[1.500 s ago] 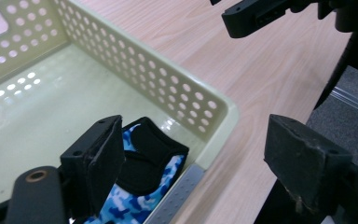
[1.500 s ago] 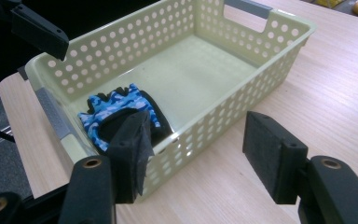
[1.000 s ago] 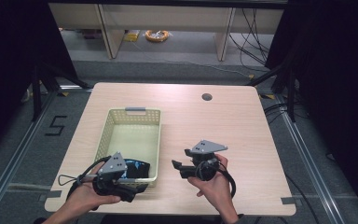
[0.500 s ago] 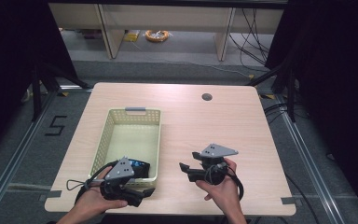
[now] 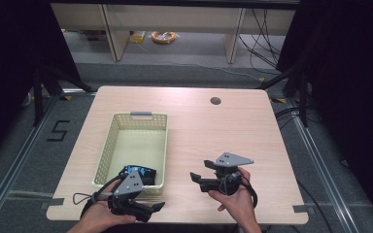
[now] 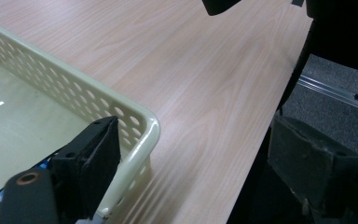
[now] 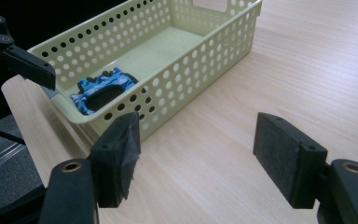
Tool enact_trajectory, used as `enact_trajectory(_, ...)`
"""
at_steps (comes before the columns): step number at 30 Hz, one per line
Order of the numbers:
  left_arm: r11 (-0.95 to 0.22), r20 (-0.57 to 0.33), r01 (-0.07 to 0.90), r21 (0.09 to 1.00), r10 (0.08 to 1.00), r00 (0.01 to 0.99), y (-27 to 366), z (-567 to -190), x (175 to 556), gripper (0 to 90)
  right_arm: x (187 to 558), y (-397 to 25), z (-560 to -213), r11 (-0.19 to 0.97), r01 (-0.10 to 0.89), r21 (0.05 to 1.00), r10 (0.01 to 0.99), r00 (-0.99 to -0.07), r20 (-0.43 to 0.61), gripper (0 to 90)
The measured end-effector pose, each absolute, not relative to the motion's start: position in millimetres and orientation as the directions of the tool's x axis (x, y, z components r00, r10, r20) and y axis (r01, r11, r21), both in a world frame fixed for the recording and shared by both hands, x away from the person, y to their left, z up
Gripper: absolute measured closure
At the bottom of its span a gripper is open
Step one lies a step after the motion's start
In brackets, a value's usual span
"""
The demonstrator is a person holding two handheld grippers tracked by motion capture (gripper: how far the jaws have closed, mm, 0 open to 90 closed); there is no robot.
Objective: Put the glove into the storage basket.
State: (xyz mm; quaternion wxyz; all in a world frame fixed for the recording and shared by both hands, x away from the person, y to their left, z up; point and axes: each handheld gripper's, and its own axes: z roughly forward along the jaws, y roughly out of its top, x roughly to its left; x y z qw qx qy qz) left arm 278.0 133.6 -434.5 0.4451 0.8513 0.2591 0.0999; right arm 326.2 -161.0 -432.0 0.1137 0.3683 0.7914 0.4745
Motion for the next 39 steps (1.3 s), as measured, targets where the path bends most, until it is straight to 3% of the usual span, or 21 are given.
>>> enact_trajectory(21, -0.504, -0.081, 0.336, 0.796, 0.462, 0.883, 124.2, -458.1, 262.4, 16.4, 311.8, -177.0, -445.3, 0.254, 0.488, 0.835, 0.678, -0.706, 0.206, 24.8)
enact_trajectory(27, -0.493, -0.126, 0.381, 0.782, 0.473, 0.872, 125.4, -467.1, 259.8, 15.7, 302.9, -180.9, -448.8, 0.247, 0.501, 0.829, 0.682, -0.698, 0.219, 24.3)
enact_trajectory(28, -0.497, -0.119, 0.368, 0.786, 0.462, 0.879, 125.6, -468.4, 259.9, 15.7, 303.7, -183.3, -449.4, 0.269, 0.472, 0.839, 0.679, -0.711, 0.182, 24.3)
enact_trajectory(36, -0.519, -0.112, 0.368, 0.771, 0.459, 0.882, 129.3, -478.1, 257.0, 15.6, 293.1, -182.8, -454.7, 0.271, 0.508, 0.818, 0.664, -0.713, 0.223, 21.6)
enact_trajectory(39, -0.528, -0.103, 0.37, 0.764, 0.467, 0.879, 131.1, -481.3, 255.1, 15.6, 292.4, -184.3, -457.3, 0.28, 0.475, 0.834, 0.647, -0.736, 0.202, 20.3)
